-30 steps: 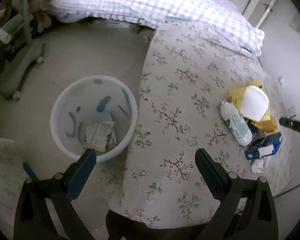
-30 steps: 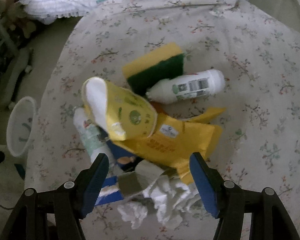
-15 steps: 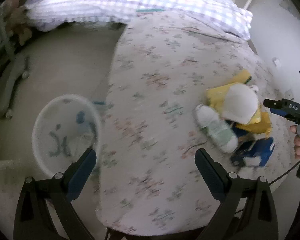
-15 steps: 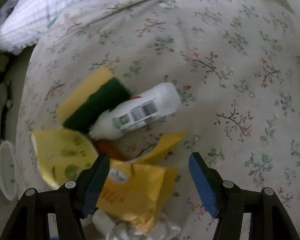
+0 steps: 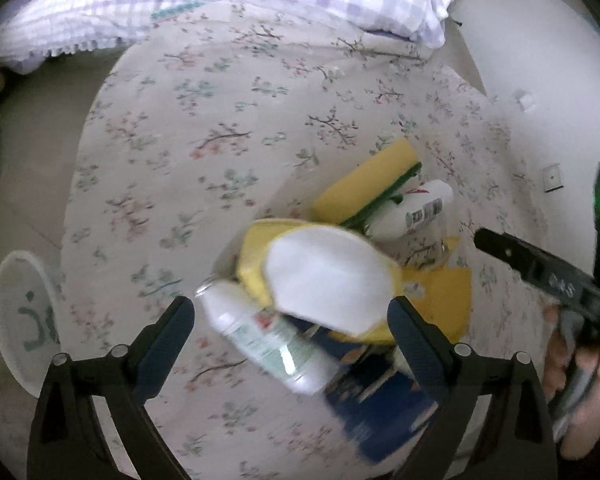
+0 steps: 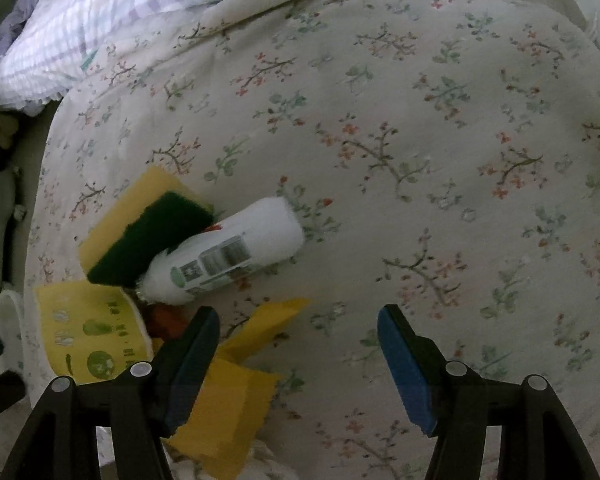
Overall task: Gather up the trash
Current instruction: 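Grasp the yellow paper cup rim with the left tool, then grasp white plastic bottle with right tool while left tool lifts the yellow cup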
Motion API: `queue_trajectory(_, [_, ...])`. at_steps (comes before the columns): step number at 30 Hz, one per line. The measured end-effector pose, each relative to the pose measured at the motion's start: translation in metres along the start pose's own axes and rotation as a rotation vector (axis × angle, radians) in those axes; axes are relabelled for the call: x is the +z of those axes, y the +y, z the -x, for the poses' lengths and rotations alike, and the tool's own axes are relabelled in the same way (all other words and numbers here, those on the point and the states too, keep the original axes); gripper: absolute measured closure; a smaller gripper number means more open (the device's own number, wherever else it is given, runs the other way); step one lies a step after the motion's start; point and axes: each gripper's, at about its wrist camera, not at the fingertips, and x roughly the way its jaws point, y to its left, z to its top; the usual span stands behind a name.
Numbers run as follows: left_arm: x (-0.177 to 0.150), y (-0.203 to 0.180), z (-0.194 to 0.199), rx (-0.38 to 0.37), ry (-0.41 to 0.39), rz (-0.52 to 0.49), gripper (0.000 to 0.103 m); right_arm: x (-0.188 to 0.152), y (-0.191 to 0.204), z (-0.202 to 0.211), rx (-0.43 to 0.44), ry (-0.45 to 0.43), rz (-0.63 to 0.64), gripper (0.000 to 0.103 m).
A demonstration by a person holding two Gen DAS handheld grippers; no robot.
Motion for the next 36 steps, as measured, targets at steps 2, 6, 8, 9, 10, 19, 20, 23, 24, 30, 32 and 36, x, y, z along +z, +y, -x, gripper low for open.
queue_trajectory(2, [0.004, -0.011, -0.007, -0.009, 0.009, 0.018, 0.007, 0.001, -0.006, 0.002, 0.001, -0.006, -0.003, 0.033])
queue_trajectory(6, [0.009, -0.026, -0.015, 0.035, 0.016, 0.023, 0.013, 0.002, -0.015, 0.001, 0.003, -0.002, -0.013, 0.033])
queue_trajectory(8, [0.01, -0.03, -0.015, 0.051, 0.01, 0.03, 0.015, 0.001, -0.019, -0.001, 0.01, 0.003, -0.02, 0.033])
queue_trajectory(9, [0.012, -0.03, -0.015, 0.062, 0.006, 0.036, 0.015, 0.0, -0.02, -0.002, 0.012, 0.004, -0.022, 0.033])
queue_trajectory(10, [0.013, -0.029, -0.016, 0.066, 0.007, 0.048, 0.015, 0.0, -0.021, -0.003, 0.016, 0.005, -0.026, 0.033])
queue_trajectory(19, [0.02, -0.043, -0.013, 0.109, 0.008, 0.057, 0.015, -0.003, -0.02, -0.003, 0.026, 0.009, -0.027, 0.032])
queue_trajectory(20, [0.02, -0.046, -0.016, 0.13, 0.012, 0.053, 0.015, -0.002, -0.021, -0.003, 0.024, 0.007, -0.028, 0.033])
queue_trajectory(23, [0.019, -0.047, -0.026, 0.21, 0.036, 0.052, 0.015, -0.003, -0.025, -0.001, 0.022, 0.005, -0.034, 0.032])
queue_trajectory(24, [0.018, -0.045, -0.029, 0.226, 0.04, 0.057, 0.017, -0.003, -0.026, -0.001, 0.02, 0.005, -0.035, 0.032])
queue_trajectory(30, [0.012, -0.024, -0.024, 0.184, 0.032, 0.089, 0.069, -0.005, -0.026, -0.003, 0.022, 0.013, -0.033, 0.033])
queue_trajectory(32, [0.011, -0.017, -0.018, 0.152, 0.02, 0.087, 0.073, -0.004, -0.024, -0.005, 0.031, 0.014, -0.034, 0.033])
queue_trajectory(36, [0.009, -0.002, -0.003, 0.035, -0.022, 0.106, 0.079, -0.002, -0.015, -0.012, 0.054, 0.018, -0.037, 0.033])
